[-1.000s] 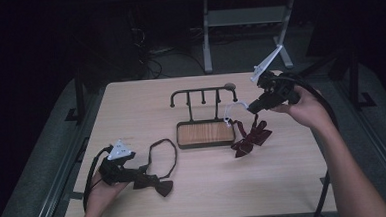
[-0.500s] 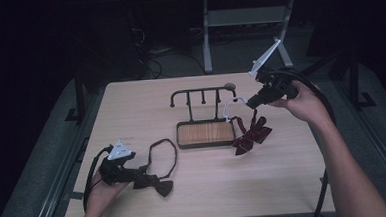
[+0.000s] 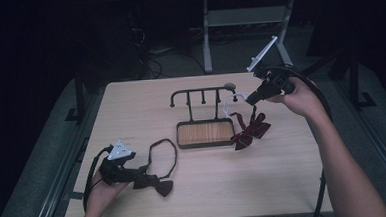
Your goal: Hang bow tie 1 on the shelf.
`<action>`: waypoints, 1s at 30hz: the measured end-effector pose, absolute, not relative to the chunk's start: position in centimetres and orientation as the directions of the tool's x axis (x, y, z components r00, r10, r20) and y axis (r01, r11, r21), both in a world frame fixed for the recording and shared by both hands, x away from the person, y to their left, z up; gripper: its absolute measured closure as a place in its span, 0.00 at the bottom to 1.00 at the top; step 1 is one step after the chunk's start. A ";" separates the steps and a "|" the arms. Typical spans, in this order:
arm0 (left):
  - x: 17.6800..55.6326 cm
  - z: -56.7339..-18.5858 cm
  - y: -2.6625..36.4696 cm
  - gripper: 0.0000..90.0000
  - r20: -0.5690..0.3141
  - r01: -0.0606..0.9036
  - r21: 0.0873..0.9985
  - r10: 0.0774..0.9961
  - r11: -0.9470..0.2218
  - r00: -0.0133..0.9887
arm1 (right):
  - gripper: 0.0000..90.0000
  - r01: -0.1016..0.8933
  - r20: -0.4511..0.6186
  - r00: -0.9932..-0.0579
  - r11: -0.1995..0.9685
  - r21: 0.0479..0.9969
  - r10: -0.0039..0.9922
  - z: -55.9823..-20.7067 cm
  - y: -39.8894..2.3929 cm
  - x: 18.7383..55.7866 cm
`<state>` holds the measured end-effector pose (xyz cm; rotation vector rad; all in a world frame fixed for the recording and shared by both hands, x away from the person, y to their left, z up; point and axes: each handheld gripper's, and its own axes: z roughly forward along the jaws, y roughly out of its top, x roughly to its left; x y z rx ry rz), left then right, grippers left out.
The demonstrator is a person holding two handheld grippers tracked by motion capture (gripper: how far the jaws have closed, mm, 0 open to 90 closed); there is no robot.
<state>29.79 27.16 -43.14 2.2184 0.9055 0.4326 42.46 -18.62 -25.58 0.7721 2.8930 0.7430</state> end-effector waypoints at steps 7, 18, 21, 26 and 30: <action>29.8 -43.2 27.1 0.35 0.045 0.480 0.707 0.711 -0.519 0.702 | 0.97 0.475 0.066 -0.862 0.754 0.454 0.503 -25.7 -18.5 43.4; 29.8 -43.1 27.1 0.35 0.044 0.479 0.710 0.710 -0.517 0.702 | 0.96 0.501 0.075 -0.846 0.740 0.449 0.528 -26.7 -18.7 44.4; 29.8 -43.1 27.2 0.35 0.044 0.479 0.708 0.710 -0.518 0.703 | 0.96 0.505 0.080 -0.844 0.737 0.450 0.530 -26.9 -18.8 44.6; 29.8 -43.1 27.2 0.35 0.043 0.481 0.707 0.710 -0.519 0.703 | 0.96 0.509 0.080 -0.842 0.738 0.444 0.533 -27.1 -18.7 44.7; 29.8 -43.2 27.2 0.35 0.044 0.479 0.708 0.709 -0.519 0.703 | 0.95 0.508 0.078 -0.842 0.737 0.446 0.533 -27.1 -18.7 44.7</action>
